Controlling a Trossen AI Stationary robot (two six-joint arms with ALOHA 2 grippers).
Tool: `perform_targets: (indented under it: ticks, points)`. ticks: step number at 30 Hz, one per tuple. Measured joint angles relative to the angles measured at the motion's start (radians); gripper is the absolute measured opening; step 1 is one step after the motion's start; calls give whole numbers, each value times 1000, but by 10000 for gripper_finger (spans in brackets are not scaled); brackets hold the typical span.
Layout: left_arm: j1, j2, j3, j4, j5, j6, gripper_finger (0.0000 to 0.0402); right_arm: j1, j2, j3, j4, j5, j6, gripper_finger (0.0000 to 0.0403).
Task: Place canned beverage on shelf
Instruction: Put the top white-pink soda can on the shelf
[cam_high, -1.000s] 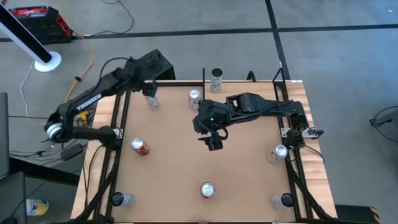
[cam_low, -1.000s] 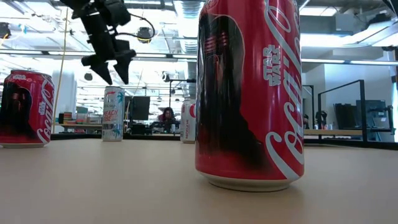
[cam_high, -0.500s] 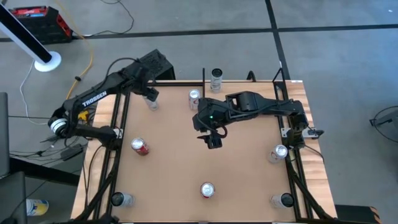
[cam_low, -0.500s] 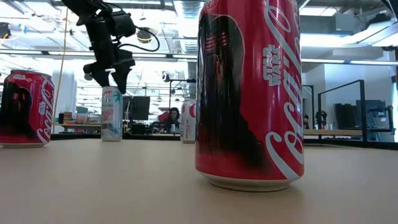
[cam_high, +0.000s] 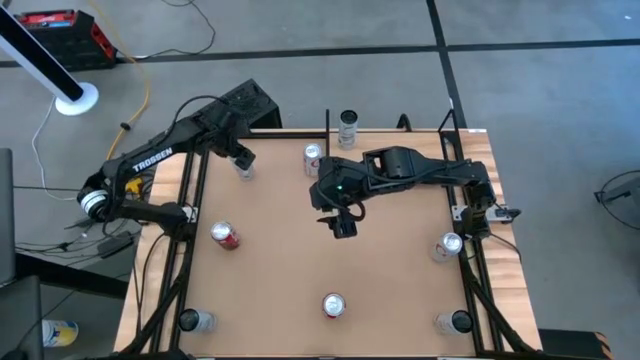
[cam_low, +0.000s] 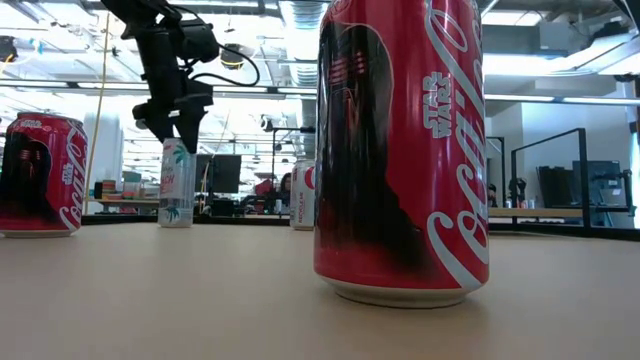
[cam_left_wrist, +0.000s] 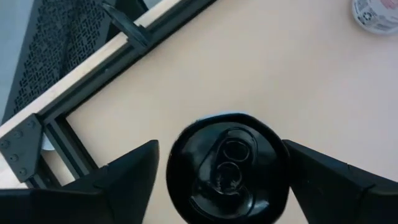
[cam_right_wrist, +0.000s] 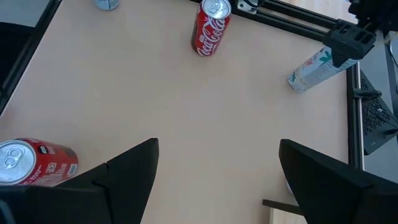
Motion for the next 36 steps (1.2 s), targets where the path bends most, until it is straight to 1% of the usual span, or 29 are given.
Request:
perform_targets:
  ticks: [8,13,17,21,24,26,31,36]
  points:
    - [-2,0,0,-5,19,14,241,0,0,0,-4,0,0,356]
    - [-60,0,0,-22,17,14,238,0,0,0,-68,-1,5,356]
    - [-169,0,2,-30,11,-17,239,0,-11,0,-145,0,45,356]
    - [-312,2,37,-53,55,-77,239,1,-32,0,-214,0,101,356]
    - [-432,2,81,-35,40,-116,240,12,-56,1,-253,0,141,356]
    - [-511,3,99,-15,10,-143,240,26,-74,1,-283,9,164,356]
    - [-670,71,143,5,-39,-191,241,81,-142,-26,-284,93,206,356]
    - [-757,236,235,11,-54,-177,241,156,-256,-160,-248,223,288,356]
